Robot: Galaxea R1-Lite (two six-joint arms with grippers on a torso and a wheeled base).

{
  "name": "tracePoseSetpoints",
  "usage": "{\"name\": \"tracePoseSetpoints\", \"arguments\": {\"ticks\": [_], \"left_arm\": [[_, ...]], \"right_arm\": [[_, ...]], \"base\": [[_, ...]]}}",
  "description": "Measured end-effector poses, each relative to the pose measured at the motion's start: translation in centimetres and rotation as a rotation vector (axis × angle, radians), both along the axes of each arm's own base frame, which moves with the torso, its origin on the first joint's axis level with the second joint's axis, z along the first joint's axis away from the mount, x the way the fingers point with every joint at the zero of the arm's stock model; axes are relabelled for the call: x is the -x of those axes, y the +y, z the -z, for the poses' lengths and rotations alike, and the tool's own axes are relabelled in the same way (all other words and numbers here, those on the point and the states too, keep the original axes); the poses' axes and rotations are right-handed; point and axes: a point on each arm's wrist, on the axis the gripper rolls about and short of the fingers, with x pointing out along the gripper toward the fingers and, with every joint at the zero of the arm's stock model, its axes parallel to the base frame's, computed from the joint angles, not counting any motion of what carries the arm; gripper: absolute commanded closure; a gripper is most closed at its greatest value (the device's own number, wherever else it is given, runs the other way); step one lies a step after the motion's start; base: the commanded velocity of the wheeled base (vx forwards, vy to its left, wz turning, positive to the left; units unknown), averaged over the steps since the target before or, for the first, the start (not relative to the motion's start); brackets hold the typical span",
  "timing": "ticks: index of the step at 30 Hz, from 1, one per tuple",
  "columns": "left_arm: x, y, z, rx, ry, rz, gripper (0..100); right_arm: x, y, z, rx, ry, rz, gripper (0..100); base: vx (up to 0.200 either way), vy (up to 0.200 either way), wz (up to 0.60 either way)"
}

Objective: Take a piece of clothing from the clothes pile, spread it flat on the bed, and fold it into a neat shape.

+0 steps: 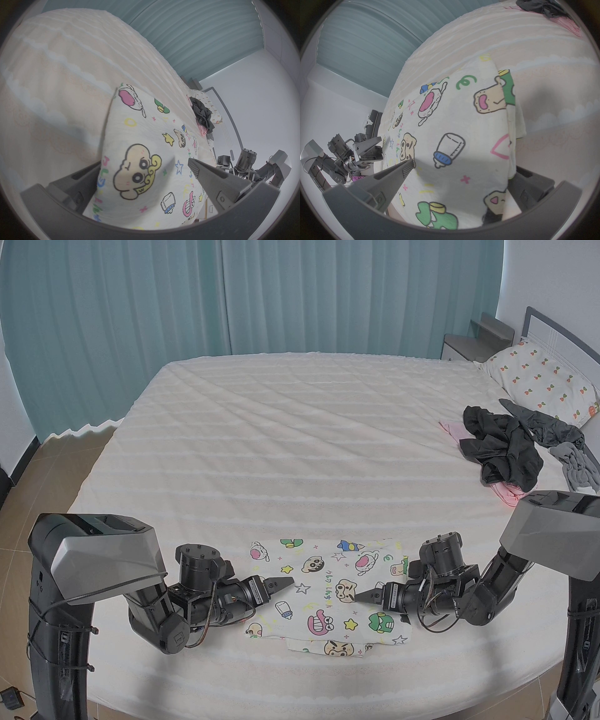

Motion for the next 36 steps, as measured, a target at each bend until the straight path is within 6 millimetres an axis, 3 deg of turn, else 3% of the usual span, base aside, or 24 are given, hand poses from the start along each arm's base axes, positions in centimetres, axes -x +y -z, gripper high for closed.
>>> {"name": "tracePoseSetpoints", "arguments": {"ticks": [1,2,17,26,31,36], "left_arm": [[0.0,-0.1,0.0,0.004,0.003,0.002,100],[0.1,-0.2,0.1,0.008,0.008,0.000,100],[1.4,-0.8,-0.7,0.023,0.026,0.002,100],[1.8,-1.1,-2.5,0.073,0.023,-0.047,100],[2.4,-2.2,-3.5,0.064,-0.013,-0.073,100],[3.0,-3.1,-4.1,0.071,-0.027,-0.052,100]], "right_arm": [[0.0,0.1,0.0,-0.004,0.001,-0.004,0],[0.0,0.3,0.1,-0.010,0.006,-0.006,100],[0.7,2.7,-1.4,-0.154,0.009,0.028,100],[1.7,2.4,-3.0,-0.245,-0.104,0.030,100],[2.4,2.0,-3.4,-0.272,-0.150,0.030,100],[2.9,1.5,-3.7,-0.295,-0.189,0.036,100]], "base": [[0.000,0.000,0.00],[0.000,0.000,0.00],[0.000,0.000,0.00],[0.000,0.000,0.00],[0.000,0.000,0.00],[0.000,-0.200,0.00]]}}
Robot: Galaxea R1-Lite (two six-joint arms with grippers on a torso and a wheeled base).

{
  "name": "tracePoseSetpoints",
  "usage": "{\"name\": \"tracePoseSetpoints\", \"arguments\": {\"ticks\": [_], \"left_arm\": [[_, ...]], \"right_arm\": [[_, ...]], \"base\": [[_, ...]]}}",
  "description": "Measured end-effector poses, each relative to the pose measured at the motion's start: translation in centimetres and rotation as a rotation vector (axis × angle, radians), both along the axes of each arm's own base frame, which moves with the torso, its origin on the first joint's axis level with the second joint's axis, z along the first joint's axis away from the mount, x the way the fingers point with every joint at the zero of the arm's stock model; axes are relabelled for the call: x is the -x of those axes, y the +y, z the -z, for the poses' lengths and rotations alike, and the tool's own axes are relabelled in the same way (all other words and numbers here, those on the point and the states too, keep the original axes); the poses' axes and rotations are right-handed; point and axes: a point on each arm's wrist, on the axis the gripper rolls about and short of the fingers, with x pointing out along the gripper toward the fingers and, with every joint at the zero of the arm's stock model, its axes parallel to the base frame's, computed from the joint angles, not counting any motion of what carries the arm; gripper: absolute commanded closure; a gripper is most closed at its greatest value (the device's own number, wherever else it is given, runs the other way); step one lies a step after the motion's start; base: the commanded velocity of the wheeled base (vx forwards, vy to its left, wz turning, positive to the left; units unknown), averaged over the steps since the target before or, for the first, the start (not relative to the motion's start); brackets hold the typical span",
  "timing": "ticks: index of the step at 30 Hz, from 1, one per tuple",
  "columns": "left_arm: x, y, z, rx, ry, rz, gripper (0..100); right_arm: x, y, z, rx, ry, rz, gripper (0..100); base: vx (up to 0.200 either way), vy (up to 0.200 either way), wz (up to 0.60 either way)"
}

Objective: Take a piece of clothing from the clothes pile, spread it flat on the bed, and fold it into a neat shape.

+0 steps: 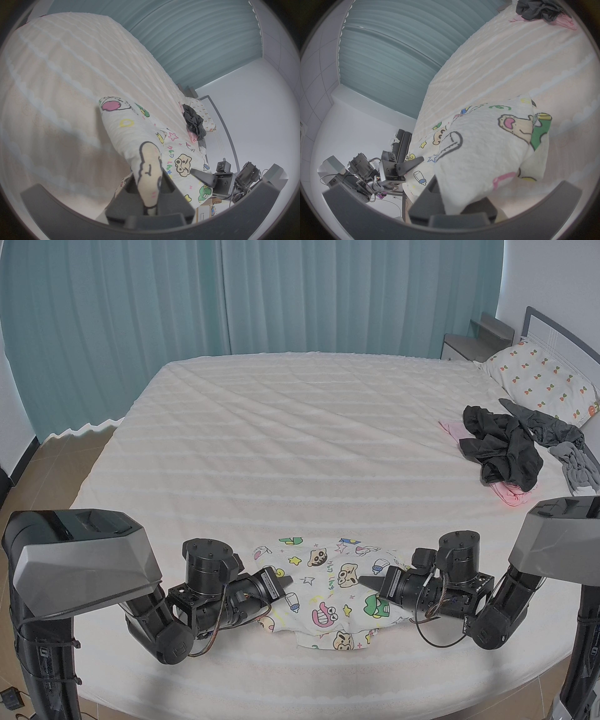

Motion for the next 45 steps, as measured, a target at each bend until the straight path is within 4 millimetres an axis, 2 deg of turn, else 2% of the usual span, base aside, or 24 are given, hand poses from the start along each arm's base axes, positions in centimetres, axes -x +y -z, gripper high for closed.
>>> {"name": "tracePoseSetpoints", "arguments": {"ticks": [15,28,45], "left_arm": [[0.7,0.1,-1.9,0.023,-0.035,0.004,100],[0.9,0.1,-2.1,0.027,-0.034,0.010,100],[1.1,-0.2,-2.0,0.026,-0.031,0.021,100]], "right_arm": [[0.9,-0.9,-0.5,-0.017,-0.026,0.015,100],[0.8,-1.9,-1.9,-0.032,-0.067,0.043,100],[0.8,-2.1,-1.9,-0.020,-0.073,0.044,100]], "base": [[0.000,-0.200,0.00],[0.000,-0.200,0.00],[0.000,-0.200,0.00]]}}
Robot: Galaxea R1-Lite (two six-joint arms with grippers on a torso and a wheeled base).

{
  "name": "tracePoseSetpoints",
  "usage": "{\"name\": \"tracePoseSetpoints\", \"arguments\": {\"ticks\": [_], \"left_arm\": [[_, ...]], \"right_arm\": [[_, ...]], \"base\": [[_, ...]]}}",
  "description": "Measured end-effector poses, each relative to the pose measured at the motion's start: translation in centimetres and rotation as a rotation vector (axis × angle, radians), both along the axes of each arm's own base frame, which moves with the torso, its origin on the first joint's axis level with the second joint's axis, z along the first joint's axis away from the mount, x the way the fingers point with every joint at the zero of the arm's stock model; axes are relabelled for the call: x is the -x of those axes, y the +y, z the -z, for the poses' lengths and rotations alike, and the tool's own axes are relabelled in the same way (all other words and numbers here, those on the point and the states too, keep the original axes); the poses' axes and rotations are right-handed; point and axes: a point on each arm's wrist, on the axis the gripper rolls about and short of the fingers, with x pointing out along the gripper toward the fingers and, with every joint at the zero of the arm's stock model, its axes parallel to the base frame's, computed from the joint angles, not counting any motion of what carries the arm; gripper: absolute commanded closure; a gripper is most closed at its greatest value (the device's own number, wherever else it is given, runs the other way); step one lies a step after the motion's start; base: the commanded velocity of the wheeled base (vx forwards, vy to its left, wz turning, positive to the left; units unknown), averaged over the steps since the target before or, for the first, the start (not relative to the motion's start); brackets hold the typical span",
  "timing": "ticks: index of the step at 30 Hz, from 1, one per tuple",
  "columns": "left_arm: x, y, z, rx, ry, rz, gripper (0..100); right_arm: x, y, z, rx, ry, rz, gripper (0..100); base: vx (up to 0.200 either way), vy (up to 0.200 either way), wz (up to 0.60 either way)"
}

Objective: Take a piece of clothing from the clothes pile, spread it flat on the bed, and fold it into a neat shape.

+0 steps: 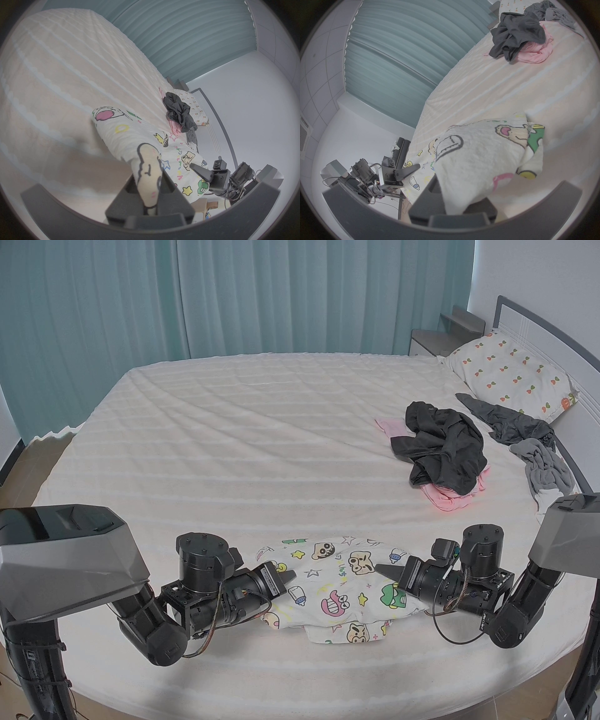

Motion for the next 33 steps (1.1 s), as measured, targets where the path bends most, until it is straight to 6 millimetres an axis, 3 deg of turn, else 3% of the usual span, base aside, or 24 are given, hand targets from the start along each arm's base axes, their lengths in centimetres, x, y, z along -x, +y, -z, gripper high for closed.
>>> {"name": "tracePoseSetpoints", "arguments": {"ticks": [4,17,26,27,28,33], "left_arm": [[0.0,0.0,0.1,-0.004,0.002,-0.004,100],[0.1,0.9,2.3,-0.048,0.067,-0.021,100],[0.4,1.1,3.2,-0.069,0.094,-0.023,100],[0.5,1.2,3.3,-0.072,0.099,-0.023,0],[0.6,1.3,3.4,-0.076,0.103,-0.022,0],[1.1,1.6,3.8,-0.099,0.115,-0.019,0]], "right_arm": [[0.1,-0.1,0.6,0.037,0.003,-0.012,100],[0.6,0.0,3.7,0.150,0.037,-0.059,100],[1.0,0.2,4.6,0.167,0.068,-0.076,100],[1.0,0.3,4.7,0.170,0.071,-0.079,100],[1.1,0.3,4.9,0.177,0.072,-0.082,0],[1.4,0.2,5.2,0.212,0.077,-0.095,0]], "base": [[0.000,-0.200,0.00],[0.000,0.000,0.00],[0.000,0.000,0.00],[0.000,0.000,0.00],[0.000,0.000,0.00],[0.000,0.000,0.00]]}}
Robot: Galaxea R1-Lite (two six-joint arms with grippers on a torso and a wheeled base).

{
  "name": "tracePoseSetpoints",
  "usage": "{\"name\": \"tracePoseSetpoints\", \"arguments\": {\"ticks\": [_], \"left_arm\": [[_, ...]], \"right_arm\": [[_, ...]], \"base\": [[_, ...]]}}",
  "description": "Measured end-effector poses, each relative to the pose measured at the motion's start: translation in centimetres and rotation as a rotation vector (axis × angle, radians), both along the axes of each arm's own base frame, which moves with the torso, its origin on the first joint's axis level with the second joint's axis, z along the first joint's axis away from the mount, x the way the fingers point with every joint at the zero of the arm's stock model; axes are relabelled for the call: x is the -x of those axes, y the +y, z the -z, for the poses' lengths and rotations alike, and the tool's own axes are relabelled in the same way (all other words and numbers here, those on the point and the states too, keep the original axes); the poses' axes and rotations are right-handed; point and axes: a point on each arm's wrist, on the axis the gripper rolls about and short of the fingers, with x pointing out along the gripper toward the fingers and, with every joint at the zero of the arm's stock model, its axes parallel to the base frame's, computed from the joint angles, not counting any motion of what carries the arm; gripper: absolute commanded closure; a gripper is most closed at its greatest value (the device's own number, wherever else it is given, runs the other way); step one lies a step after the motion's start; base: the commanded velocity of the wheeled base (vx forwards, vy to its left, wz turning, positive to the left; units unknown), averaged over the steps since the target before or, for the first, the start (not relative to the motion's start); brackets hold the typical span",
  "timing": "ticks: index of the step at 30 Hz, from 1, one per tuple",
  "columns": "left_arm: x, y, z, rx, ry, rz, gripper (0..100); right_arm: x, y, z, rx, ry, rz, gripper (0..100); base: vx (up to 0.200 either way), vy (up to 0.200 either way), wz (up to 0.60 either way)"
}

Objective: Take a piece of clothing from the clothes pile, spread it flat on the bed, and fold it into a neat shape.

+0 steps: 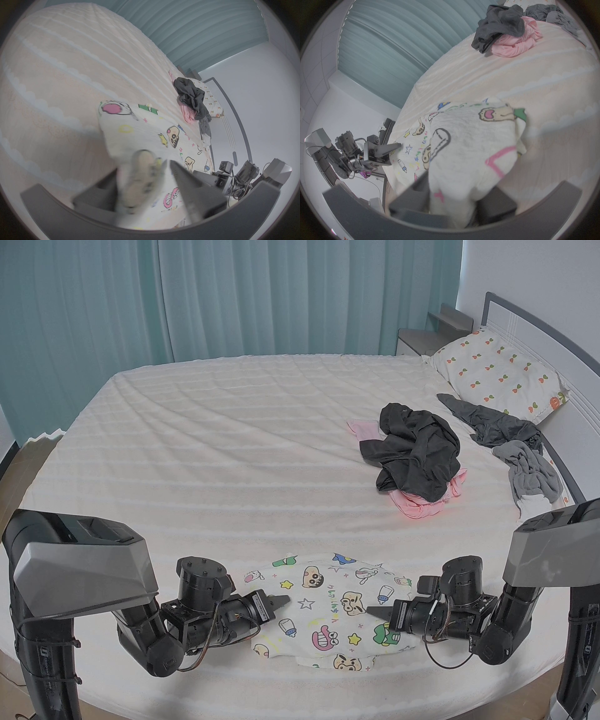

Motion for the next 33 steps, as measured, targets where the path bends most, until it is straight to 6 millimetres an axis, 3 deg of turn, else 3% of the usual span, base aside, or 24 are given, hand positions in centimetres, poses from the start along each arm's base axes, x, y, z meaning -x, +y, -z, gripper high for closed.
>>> {"name": "tracePoseSetpoints", "arguments": {"ticks": [11,22,23,24,33], "left_arm": [[1.4,1.2,1.3,-0.132,0.033,0.089,0],[1.6,2.1,1.9,-0.079,0.119,0.177,0],[1.5,2.1,1.9,-0.080,0.121,0.176,0],[1.5,2.1,2.0,-0.080,0.123,0.175,100],[1.4,2.1,2.2,-0.080,0.130,0.175,100]], "right_arm": [[1.3,-0.3,1.1,0.084,0.091,-0.041,0],[2.3,0.2,1.4,0.114,0.116,-0.122,0],[2.4,0.2,1.4,0.115,0.118,-0.126,100],[2.5,0.2,1.5,0.117,0.121,-0.129,100],[2.5,0.0,1.3,0.114,0.122,-0.128,100]], "base": [[0.000,0.000,0.00],[0.000,0.000,0.00],[0.000,0.000,0.00],[0.000,0.000,0.00],[0.000,0.000,0.00]]}}
